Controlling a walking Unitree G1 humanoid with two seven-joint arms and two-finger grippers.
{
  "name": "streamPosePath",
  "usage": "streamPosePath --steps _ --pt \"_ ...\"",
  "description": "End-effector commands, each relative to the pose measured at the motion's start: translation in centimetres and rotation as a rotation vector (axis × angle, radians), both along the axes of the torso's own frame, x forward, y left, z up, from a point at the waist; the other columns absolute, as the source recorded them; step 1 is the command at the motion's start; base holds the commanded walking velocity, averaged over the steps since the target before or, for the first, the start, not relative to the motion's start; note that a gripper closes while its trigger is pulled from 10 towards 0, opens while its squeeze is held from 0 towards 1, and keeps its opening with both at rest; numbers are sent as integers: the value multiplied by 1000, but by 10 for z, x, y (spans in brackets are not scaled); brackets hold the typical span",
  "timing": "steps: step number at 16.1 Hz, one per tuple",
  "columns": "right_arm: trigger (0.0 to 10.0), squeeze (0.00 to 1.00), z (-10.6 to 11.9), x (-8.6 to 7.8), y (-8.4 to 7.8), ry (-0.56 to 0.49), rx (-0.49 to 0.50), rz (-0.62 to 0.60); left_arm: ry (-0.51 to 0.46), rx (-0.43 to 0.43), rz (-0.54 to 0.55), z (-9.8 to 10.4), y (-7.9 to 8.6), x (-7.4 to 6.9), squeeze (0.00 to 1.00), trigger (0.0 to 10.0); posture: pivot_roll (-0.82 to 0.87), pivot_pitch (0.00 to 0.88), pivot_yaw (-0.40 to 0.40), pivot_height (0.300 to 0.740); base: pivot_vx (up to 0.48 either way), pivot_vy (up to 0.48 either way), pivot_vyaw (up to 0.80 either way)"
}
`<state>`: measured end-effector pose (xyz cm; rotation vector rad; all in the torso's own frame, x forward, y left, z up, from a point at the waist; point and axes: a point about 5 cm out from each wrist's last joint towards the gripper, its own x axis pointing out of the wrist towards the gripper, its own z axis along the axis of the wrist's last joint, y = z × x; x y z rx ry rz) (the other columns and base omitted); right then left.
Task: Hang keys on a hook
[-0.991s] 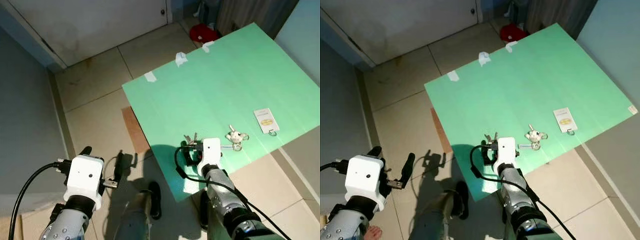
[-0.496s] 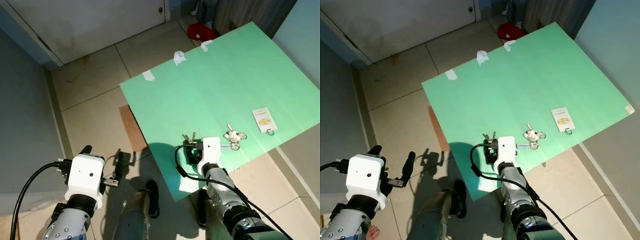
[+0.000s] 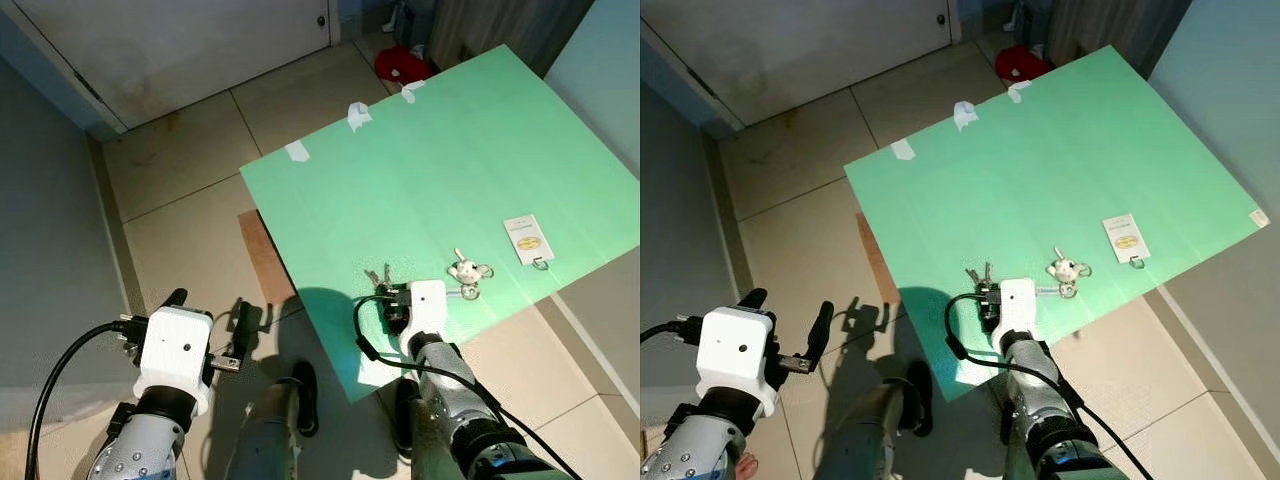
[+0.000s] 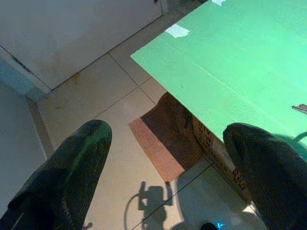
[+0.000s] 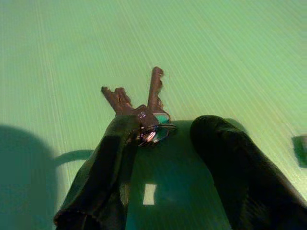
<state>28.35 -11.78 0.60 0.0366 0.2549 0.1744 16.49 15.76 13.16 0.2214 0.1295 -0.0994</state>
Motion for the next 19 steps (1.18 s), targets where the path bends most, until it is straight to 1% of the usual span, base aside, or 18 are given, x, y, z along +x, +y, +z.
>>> streamPosePath --steps 1,2,4,6,10,12,13,15,16,19 --pt "0 0 -8 -7 -2 47 48 -34 20 3 14 -5 1 -3 0 10000 164 356 100 740 0 0 0" --pt "0 0 -6 -6 -3 43 61 -42 19 3 14 -5 1 -3 0 10000 164 356 100 740 0 0 0" --pt "0 0 2 -1 -1 1 88 -39 17 4 18 -5 2 -3 0 10000 159 351 95 740 0 0 0" --pt "0 0 6 0 -1 -22 88 -28 14 4 17 -6 2 -2 0 10000 155 347 93 740 0 0 0" --pt "0 0 10 1 -3 -36 107 -33 10 1 15 -6 1 0 0 10000 147 346 89 740 0 0 0" --pt "0 0 9 0 -4 -29 95 -31 8 -3 13 -7 -1 0 0 10000 144 349 88 740 0 0 0" --pt "10000 0 9 -1 -3 -28 79 -19 8 -4 12 -7 -1 0 0 10000 142 350 88 740 0 0 0" --pt "10000 0 11 -1 2 -39 76 1 6 -4 10 -7 -2 1 0 10000 140 353 90 740 0 0 0" --pt "10000 1000 12 -1 4 -45 94 6 7 -4 9 -7 -2 0 0 10000 140 354 91 740 0 0 0" --pt "10000 1000 15 -1 8 -54 118 21 6 -3 7 -7 -2 0 0 10000 144 356 91 740 0 0 0"
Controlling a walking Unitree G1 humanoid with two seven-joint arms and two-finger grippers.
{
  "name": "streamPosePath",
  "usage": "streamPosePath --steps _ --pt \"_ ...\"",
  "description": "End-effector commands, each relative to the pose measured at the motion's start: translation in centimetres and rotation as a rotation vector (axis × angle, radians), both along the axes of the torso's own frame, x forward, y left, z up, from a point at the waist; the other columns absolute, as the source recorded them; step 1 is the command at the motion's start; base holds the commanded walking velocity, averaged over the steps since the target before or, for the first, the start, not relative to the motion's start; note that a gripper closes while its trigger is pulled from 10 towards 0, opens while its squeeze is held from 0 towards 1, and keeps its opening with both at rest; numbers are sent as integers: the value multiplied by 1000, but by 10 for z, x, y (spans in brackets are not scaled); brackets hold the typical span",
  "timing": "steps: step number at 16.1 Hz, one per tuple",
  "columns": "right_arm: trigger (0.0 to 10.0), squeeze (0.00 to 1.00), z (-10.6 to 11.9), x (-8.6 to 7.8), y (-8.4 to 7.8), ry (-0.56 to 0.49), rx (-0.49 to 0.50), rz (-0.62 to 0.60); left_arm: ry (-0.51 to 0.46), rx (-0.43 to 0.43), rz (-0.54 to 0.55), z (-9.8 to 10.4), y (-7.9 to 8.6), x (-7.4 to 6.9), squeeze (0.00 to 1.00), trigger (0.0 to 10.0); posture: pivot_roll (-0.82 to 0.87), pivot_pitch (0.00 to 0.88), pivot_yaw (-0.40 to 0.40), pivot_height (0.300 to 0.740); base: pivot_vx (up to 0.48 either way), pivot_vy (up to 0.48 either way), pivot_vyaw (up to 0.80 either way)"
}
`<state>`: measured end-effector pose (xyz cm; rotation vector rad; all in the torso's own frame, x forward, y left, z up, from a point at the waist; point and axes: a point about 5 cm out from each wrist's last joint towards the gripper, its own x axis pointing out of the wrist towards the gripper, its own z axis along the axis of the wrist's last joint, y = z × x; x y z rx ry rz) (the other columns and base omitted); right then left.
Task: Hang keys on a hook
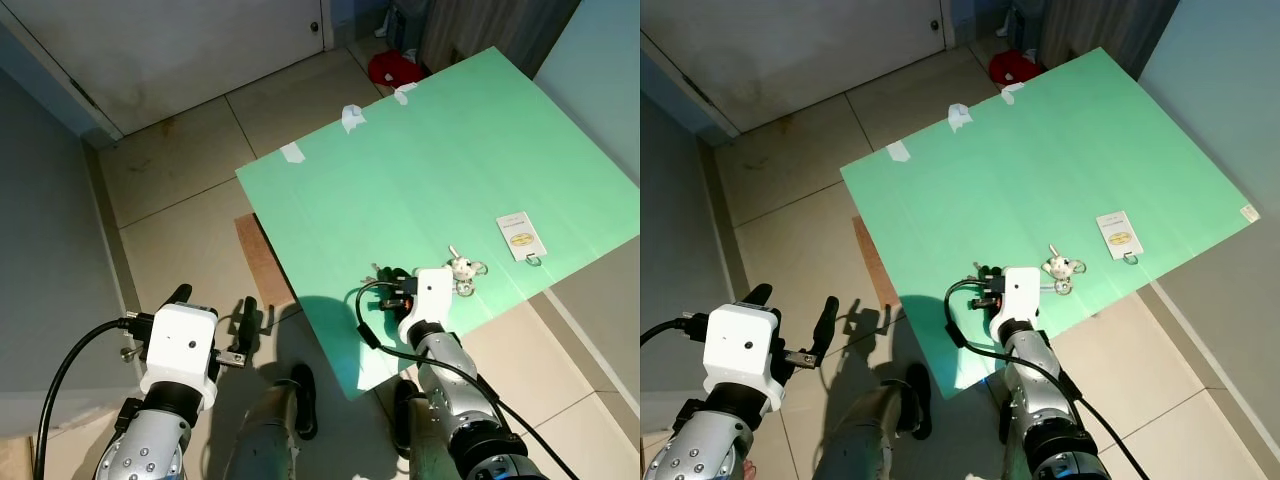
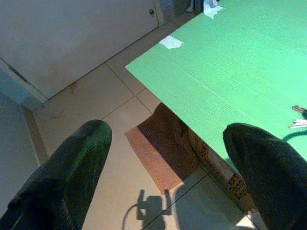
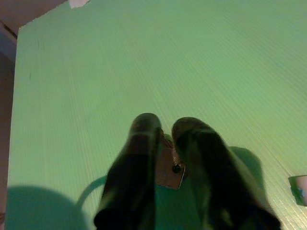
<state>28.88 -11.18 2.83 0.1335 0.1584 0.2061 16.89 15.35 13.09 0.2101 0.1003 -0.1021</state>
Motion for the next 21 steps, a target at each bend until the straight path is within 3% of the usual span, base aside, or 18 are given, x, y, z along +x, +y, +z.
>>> streamPosePath --steps 1,6,7,10,11,15,21 --pt "10000 1000 -8 -7 2 40 3 1 33 12 11 -6 1 -5 0 10000 147 359 90 740 0 0 0" --pt "10000 1000 -13 -7 10 85 25 -32 36 3 11 -6 0 -7 0 10000 153 370 94 740 0 0 0" --pt "10000 1000 -14 -6 13 97 30 -19 45 -59 -23 -5 -4 -10 0 10000 162 375 95 740 0 0 0" --pt "10000 1000 -14 -1 11 114 6 -32 58 -34 -26 -5 0 -15 0 10000 177 382 99 740 0 0 0" --pt "10000 0 -15 0 10 119 8 -32 61 -34 -31 -5 0 -15 0 10000 179 384 100 740 0 0 0" --pt "10000 0 -17 0 9 133 -5 -45 131 -102 -151 -5 -18 -17 0 10000 182 396 102 740 0 0 0" --pt "10000 0 -19 -1 9 143 -14 -56 215 -141 -210 -12 -26 -20 0 10000 173 404 108 740 0 0 0"
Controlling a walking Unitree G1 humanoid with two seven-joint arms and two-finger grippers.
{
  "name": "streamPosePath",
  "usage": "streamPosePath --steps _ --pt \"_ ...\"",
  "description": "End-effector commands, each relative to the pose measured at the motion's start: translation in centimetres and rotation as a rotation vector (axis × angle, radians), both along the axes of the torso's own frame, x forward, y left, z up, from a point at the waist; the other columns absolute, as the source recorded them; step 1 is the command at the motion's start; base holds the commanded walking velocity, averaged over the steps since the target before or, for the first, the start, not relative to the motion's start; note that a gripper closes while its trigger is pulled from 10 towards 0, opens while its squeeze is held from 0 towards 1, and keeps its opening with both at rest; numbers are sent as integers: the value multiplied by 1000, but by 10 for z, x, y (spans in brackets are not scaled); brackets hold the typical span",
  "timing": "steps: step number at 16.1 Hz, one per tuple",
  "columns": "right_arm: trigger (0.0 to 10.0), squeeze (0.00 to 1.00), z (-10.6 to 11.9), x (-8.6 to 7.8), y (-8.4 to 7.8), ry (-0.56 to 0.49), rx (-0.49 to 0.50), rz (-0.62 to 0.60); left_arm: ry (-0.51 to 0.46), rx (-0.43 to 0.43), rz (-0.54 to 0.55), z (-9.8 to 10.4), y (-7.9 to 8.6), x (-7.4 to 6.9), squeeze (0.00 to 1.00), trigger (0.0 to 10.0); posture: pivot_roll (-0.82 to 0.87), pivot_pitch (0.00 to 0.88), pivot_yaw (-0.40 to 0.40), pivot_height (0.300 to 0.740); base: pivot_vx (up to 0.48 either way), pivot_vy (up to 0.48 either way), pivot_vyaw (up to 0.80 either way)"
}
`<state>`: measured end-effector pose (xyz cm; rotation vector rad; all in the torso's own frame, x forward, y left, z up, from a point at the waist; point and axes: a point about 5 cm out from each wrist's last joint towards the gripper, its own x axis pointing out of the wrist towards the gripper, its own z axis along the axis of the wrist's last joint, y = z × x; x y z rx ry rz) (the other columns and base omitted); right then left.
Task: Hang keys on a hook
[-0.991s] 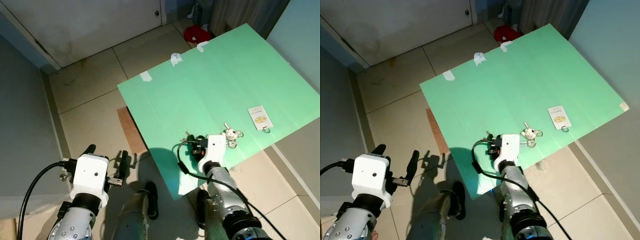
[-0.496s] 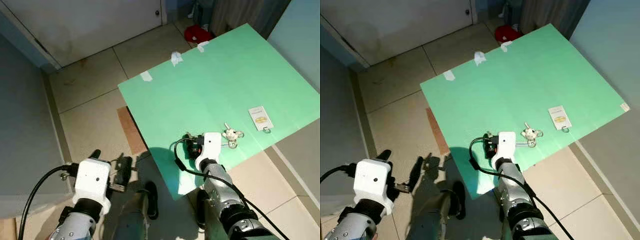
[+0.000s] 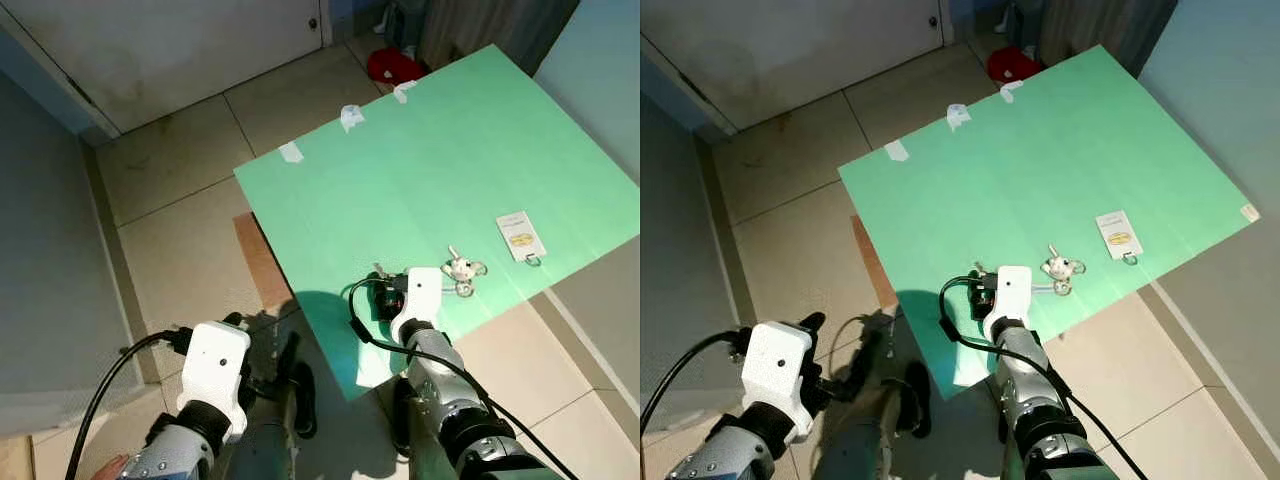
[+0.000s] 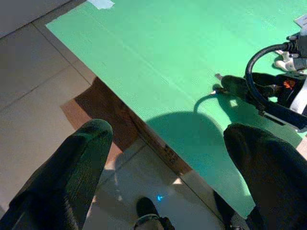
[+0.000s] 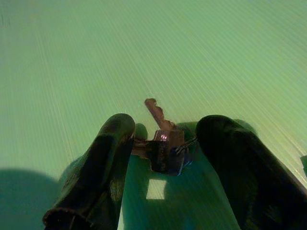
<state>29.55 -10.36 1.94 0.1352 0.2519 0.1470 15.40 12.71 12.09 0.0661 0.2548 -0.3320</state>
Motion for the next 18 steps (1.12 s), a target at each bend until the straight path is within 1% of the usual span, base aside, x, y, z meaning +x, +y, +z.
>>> streamPosePath --steps 1,2,3,4,5,7,10,15,17,18 --pt "10000 0 -11 -7 1 59 2 -8 33 4 -6 -2 0 -4 0 10000 173 406 108 740 0 0 0" --pt "10000 0 -13 -8 2 81 14 -16 34 3 -3 -2 0 -4 0 10000 175 407 108 740 0 0 0" --pt "8745 0 -14 -9 3 91 20 -20 35 3 -2 -2 0 -4 0 10000 176 408 109 740 0 0 0" --pt "8745 0 -15 -9 3 98 23 -22 35 3 -1 -2 0 -4 0 10000 177 407 108 740 0 0 0" --pt "0 0 -16 -9 4 111 43 -28 38 5 4 -2 1 -4 0 10000 181 407 107 740 0 0 0" --pt "0 0 -17 -10 5 123 65 -36 41 12 15 -2 3 -4 0 10000 181 407 104 740 0 0 0" --pt "0 0 -18 -10 3 123 72 -39 42 15 18 -2 3 -3 0 10000 176 410 103 740 0 0 0" --pt "0 0 -10 -7 2 70 109 -46 46 25 19 -3 4 -3 0 10000 170 413 105 740 0 0 0" --pt "0 0 2 -1 4 15 129 -36 45 27 18 -3 3 -3 0 10000 162 414 108 740 0 0 0" --pt "0 0 13 4 5 -30 146 -32 43 27 16 -3 3 -2 0 10000 152 414 108 740 0 0 0"
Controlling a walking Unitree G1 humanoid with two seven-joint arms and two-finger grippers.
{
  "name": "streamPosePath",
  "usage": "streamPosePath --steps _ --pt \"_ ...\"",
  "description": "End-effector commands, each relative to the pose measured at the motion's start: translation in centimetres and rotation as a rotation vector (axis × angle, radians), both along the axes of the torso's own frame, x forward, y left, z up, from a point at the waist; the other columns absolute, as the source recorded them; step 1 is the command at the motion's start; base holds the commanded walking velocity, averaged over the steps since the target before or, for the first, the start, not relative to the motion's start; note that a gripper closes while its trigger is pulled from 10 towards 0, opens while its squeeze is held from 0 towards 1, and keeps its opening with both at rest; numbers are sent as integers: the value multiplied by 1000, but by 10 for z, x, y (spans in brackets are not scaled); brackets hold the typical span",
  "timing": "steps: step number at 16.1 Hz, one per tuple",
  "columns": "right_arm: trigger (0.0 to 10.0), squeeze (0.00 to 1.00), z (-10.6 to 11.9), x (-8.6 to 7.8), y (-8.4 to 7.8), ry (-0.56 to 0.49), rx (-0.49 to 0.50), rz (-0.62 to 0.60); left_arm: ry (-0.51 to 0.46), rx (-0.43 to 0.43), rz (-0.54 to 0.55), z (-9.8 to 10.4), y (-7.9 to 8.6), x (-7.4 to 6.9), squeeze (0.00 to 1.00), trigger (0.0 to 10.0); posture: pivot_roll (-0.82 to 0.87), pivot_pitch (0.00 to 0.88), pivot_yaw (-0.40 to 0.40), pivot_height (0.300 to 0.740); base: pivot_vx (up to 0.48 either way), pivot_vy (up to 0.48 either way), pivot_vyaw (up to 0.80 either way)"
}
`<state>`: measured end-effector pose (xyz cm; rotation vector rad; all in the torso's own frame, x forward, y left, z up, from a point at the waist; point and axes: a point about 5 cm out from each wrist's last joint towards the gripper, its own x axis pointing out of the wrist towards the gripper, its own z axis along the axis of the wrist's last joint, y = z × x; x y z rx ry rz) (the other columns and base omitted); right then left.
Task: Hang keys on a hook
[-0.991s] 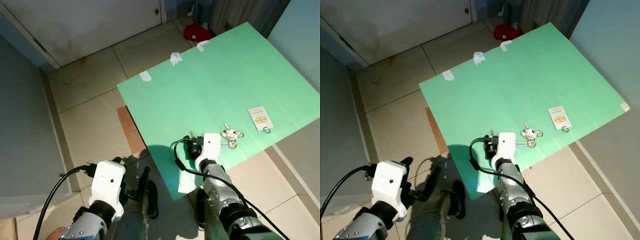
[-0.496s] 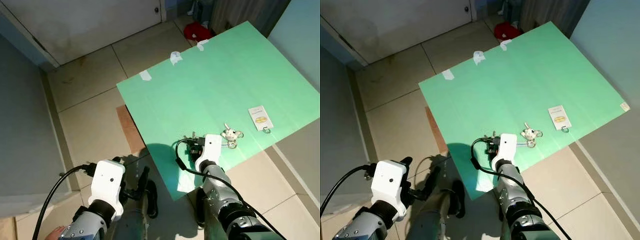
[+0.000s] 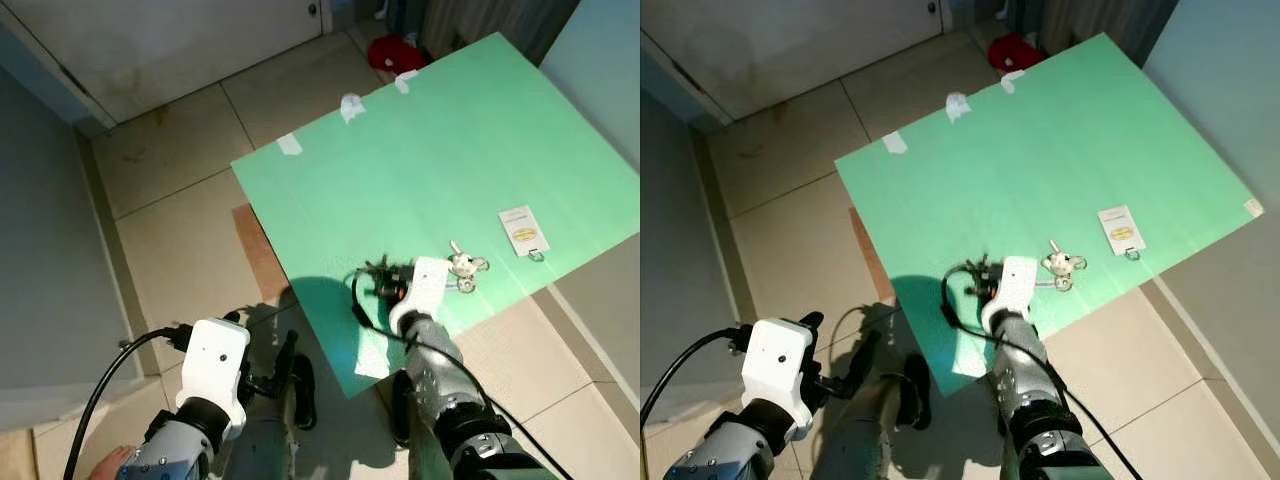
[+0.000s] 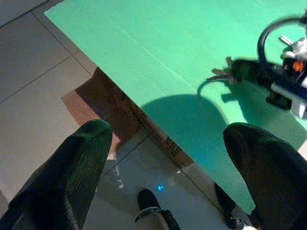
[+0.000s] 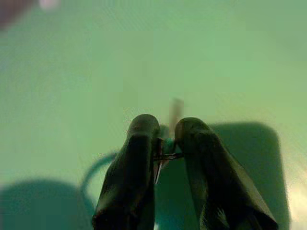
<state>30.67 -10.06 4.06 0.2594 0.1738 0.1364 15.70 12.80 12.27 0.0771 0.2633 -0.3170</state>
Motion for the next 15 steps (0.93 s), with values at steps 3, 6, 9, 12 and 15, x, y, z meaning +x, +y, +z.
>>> streamPosePath --steps 3,6,9,12,15 --pt "0 0 25 5 -1 -79 65 -2 32 6 0 -5 0 -2 0 10000 126 416 106 740 0 0 0" --pt "0 0 66 14 -3 -197 111 11 28 -2 -11 -7 -4 2 0 10000 102 409 103 740 0 0 0" --pt "0 0 88 16 -4 -242 131 24 18 -7 -18 -7 -6 8 0 10000 76 396 95 740 0 0 0" --pt "0 0 103 18 -5 -259 144 44 -1 8 -17 -11 -9 18 0 10000 44 360 81 740 0 0 0" --pt "0 0 124 30 -7 -288 118 99 -67 45 -6 -13 -10 44 0 10000 -9 268 63 740 0 0 0"
